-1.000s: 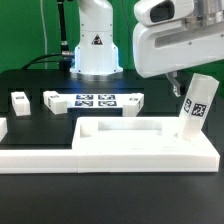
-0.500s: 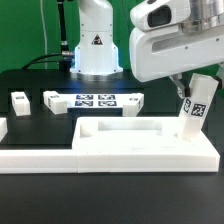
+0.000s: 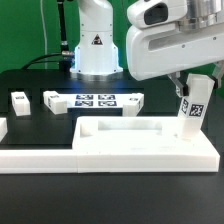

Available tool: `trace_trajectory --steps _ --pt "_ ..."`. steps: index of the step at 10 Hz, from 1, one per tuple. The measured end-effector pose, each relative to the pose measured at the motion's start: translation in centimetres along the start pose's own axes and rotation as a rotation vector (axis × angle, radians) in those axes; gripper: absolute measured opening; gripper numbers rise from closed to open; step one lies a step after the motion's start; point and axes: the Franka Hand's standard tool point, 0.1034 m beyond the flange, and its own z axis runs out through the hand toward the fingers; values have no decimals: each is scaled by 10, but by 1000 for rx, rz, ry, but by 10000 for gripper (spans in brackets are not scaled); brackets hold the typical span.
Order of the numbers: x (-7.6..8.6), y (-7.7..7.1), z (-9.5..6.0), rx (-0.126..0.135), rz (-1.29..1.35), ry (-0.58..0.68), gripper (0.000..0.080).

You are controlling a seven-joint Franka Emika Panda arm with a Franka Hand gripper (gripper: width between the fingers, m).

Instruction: Assemble desk

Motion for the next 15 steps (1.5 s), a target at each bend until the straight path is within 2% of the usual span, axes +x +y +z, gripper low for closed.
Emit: trace_trajectory --steps 4,5,6,8,9,11,14,15 --pt "1 2 -1 1 26 7 358" --pt "3 8 -1 16 95 52 358" --pt "-5 17 -1 28 250 64 349" --pt "-11 19 2 49 428 101 341" --pt "-13 22 5 91 570 109 328" --pt "-15 12 12 93 689 94 318" --pt "-14 11 12 115 895 84 313" --pt "-14 10 12 143 1080 83 311"
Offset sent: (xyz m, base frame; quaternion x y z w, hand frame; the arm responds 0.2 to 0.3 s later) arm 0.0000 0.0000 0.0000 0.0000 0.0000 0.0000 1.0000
